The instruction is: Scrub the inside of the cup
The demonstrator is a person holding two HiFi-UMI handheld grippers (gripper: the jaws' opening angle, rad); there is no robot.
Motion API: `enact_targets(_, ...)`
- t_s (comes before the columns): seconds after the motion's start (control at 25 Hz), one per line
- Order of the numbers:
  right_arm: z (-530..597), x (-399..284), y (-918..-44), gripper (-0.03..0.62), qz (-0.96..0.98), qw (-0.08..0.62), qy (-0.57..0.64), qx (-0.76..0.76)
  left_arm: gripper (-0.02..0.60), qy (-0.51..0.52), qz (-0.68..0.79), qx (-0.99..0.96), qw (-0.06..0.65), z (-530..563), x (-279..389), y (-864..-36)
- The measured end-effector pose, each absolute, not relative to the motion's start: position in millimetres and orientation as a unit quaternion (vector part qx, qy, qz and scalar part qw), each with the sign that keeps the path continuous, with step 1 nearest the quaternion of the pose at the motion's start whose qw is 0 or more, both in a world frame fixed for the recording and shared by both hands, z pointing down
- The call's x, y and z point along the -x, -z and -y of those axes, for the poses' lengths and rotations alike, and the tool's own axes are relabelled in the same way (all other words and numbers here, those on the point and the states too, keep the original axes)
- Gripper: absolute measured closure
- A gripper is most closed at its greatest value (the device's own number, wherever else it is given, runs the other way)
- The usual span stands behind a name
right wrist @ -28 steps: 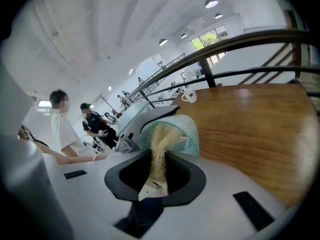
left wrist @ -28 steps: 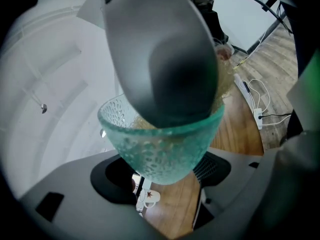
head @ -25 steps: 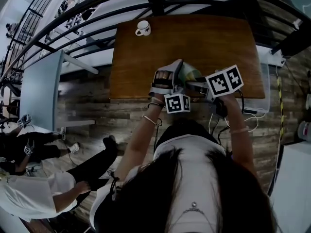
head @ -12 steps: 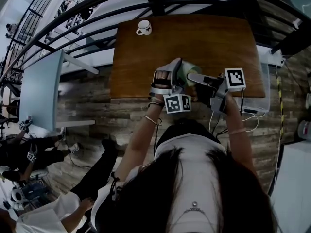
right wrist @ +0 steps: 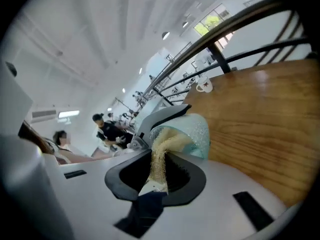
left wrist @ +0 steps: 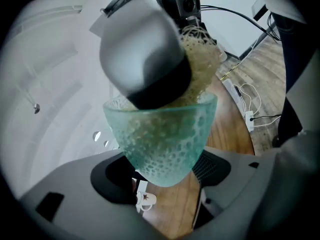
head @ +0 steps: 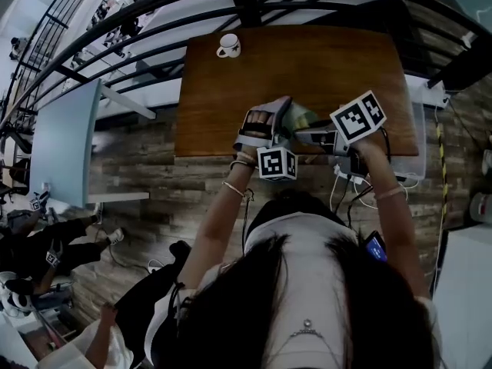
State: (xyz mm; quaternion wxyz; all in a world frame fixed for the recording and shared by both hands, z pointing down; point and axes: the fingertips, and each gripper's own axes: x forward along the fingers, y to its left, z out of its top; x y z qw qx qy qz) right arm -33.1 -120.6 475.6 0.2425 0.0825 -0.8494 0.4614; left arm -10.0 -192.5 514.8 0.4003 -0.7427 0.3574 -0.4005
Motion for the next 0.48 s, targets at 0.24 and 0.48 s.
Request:
enact_targets(0.24, 114.4, 26.1, -490.2, 0.51, 0.855, 0.382, -0.342, -0.079, 0.238, 0.414, -0.343, 0.747, 0.391, 186.5, 9.1, -522.2)
enact_targets(0.48, 113.7, 14.7, -500.8, 0.51, 0.845, 0.465, -0.253, -0.076, 0.238, 0.42, -0.328, 0.749, 0.394, 183.1, 3.3, -526.5)
